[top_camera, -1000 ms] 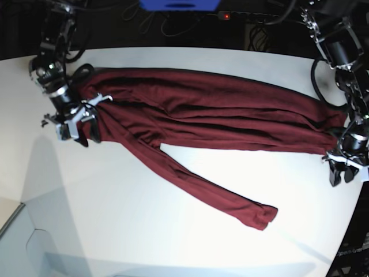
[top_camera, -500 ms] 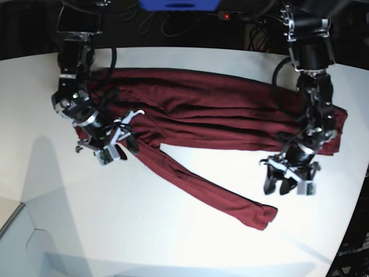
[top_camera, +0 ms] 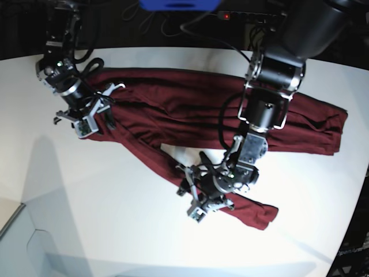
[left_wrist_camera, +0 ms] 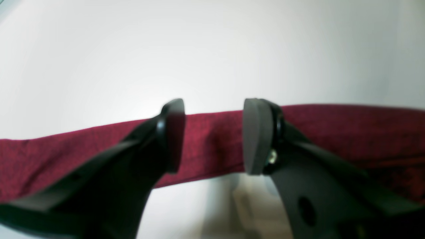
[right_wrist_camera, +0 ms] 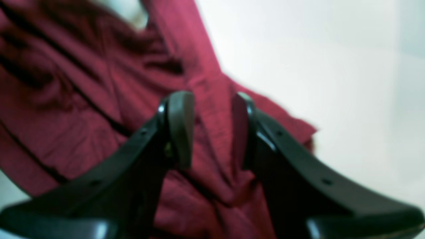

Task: Layout the t-shirt on the table in an organized manner, then fold the t-shirt properly
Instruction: 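Reach the left gripper to the hanging sleeve and grasp it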

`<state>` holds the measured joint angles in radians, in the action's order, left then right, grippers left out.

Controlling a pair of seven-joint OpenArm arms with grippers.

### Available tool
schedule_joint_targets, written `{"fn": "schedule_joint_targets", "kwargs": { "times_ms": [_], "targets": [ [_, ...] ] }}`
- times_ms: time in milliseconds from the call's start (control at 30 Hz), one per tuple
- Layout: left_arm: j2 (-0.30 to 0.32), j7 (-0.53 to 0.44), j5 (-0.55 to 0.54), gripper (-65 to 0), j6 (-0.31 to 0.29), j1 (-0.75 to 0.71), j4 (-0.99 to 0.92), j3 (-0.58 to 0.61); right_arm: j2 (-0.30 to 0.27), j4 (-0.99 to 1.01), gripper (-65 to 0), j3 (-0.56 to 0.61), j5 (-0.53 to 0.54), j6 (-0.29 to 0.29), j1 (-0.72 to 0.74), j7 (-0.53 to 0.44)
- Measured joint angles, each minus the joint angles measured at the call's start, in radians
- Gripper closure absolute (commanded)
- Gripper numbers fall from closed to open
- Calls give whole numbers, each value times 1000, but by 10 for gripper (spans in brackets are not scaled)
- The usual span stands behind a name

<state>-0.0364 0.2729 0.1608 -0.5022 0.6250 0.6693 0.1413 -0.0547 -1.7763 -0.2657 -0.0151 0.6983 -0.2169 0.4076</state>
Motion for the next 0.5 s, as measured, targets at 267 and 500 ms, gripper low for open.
{"fn": "schedule_joint_targets", "kwargs": {
  "times_ms": [267,500],
  "targets": [
    [1,-1,188,-279,0,19,-40,1,5,-6,-215,-32,-3,0,-16,8],
    [19,-12,209,-280,0,19,-63,0,11,-6,-215,-27,-4,0,-16,8]
  ]
}}
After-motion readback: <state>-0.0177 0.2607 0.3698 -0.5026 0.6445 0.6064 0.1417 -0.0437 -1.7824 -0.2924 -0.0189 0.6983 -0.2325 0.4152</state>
